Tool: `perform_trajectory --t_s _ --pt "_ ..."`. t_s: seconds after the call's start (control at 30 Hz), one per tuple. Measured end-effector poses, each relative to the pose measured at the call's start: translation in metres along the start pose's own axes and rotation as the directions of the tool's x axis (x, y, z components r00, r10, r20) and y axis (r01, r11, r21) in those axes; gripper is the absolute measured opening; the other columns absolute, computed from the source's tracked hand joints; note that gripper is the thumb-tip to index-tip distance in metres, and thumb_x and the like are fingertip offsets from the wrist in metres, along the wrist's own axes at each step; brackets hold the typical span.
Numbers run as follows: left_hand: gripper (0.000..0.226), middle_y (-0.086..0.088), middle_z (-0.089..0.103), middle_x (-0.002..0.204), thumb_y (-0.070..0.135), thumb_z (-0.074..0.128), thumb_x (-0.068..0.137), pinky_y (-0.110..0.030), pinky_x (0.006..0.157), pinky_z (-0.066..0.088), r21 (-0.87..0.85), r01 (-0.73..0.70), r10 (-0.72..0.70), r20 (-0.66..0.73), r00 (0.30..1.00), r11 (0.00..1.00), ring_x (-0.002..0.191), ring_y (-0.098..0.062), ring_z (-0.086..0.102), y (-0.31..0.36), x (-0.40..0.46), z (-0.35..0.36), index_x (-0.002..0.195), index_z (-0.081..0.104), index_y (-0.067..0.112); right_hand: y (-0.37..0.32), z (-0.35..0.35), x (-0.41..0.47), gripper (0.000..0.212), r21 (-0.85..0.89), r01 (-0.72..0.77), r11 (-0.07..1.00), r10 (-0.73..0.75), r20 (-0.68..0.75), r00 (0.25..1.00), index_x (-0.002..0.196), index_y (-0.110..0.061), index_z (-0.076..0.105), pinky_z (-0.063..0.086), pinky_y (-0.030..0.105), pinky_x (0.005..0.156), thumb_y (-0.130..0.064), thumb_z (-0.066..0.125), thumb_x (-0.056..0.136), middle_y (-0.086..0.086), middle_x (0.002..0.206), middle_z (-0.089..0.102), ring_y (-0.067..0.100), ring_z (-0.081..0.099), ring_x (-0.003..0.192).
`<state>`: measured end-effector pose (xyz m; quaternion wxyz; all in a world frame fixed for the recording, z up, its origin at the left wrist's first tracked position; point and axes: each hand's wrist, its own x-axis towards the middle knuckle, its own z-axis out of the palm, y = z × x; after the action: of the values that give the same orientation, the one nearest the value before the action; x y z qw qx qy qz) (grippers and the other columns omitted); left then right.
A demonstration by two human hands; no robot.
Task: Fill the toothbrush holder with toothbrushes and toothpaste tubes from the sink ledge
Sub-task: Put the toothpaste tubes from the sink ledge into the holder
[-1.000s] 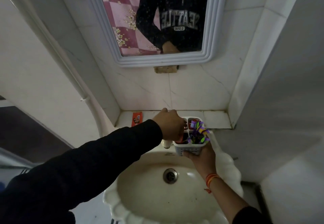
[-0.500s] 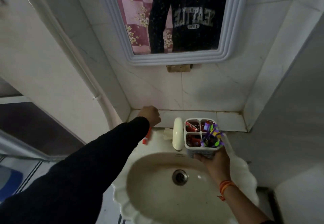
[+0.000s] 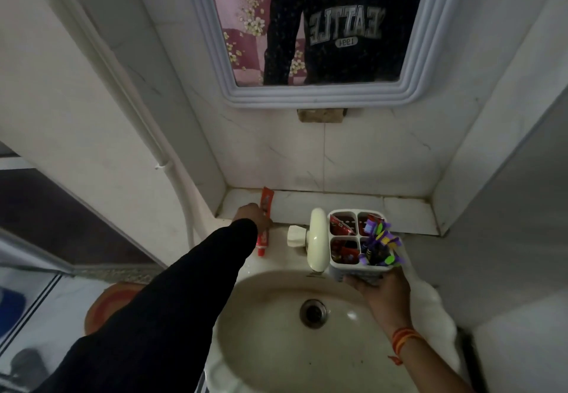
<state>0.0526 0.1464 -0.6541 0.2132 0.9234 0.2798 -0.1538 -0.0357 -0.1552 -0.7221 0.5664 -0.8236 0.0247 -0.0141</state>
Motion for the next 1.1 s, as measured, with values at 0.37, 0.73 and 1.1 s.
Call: perform_trajectory --t_s 0.37,0.73,1.1 --pt "0.018 0.006 0.059 0.060 0.016 0.072 0.084 -0.025 0.060 0.043 -0.357 -0.390 0.260 -0.362 0.895 0.849 0.053 -0.008 0.052 0.051 -0.085 -0.063 0.068 0.065 0.020 -0.003 -0.001 -0.002 0.088 0.019 -0.017 1.000 0.017 0.016 1.000 0.135 -0.015 0.058 0.044 0.013 0.087 -0.020 0.098 0.057 -0.006 0.122 0.067 0.011 0.061 0.116" --pt "0.017 0.007 0.073 0.073 0.028 0.082 0.081 -0.008 0.058 0.043 -0.063 -0.753 0.747 -0.091 0.658 0.655 0.058 0.003 0.062 0.115 -0.166 -0.098 0.083 0.078 0.011 0.000 -0.001 0.001 0.091 0.018 0.003 1.000 -0.004 0.026 1.000 0.136 -0.018 0.057 0.046 0.003 0.090 -0.022 0.099 0.055 -0.004 0.126 0.069 0.013 0.063 0.119" --pt "0.016 0.008 0.066 0.072 0.024 0.070 0.090 -0.024 0.069 0.050 0.159 -0.730 0.711 0.167 0.683 0.664 0.073 -0.011 0.063 0.128 -0.166 -0.058 0.100 0.080 0.016 0.002 0.000 0.001 0.091 0.045 0.027 0.999 -0.028 0.010 1.000 0.136 -0.019 0.055 0.040 -0.006 0.083 -0.017 0.098 0.056 -0.006 0.124 0.067 0.009 0.060 0.117"
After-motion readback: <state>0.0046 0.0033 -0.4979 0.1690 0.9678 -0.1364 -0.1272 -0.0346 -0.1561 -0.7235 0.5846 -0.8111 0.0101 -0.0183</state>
